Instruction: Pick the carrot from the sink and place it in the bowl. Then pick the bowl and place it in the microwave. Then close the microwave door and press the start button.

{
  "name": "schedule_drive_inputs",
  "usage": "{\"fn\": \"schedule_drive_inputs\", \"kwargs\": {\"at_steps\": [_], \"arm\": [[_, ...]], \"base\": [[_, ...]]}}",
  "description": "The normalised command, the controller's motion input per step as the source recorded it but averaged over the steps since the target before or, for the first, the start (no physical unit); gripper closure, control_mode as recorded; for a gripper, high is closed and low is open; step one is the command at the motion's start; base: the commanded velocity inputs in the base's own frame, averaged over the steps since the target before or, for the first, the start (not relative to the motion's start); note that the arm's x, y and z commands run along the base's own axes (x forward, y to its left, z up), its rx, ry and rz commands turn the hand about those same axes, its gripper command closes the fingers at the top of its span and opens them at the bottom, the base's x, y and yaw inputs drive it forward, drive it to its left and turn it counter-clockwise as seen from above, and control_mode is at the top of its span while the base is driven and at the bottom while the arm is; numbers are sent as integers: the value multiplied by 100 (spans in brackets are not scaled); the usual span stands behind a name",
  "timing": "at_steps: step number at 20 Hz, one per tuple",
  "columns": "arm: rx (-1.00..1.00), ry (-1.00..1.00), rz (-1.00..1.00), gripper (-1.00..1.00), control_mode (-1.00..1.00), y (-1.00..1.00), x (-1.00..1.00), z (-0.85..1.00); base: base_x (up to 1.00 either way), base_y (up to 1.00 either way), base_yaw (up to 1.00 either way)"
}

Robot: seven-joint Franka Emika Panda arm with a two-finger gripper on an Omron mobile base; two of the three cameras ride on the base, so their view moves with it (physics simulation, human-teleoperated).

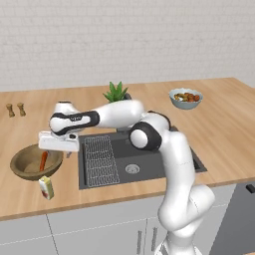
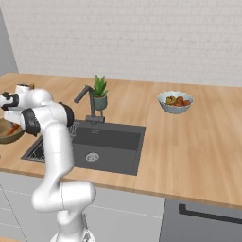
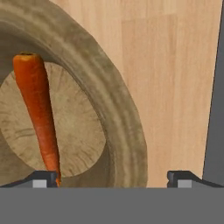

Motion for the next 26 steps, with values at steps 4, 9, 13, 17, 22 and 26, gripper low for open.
{"fn": "schedule_drive_inputs", "kwargs": {"at_steps": [4,9,13,17,22,26], "arm": [[0,0,0,-100,-100,0,0,-18],[0,0,0,-100,-100,0,0,-21],[0,0,0,100,-100,2,0,-21],[0,0,0,100,-100,16,0,-13],[0,-6,1,100,-100,9,-8,-1],[0,-9,0,100,-100,-1,-24,2]], "base": [[0,0,0],[0,0,0],[0,0,0],[0,0,0],[0,0,0],[0,0,0]]}}
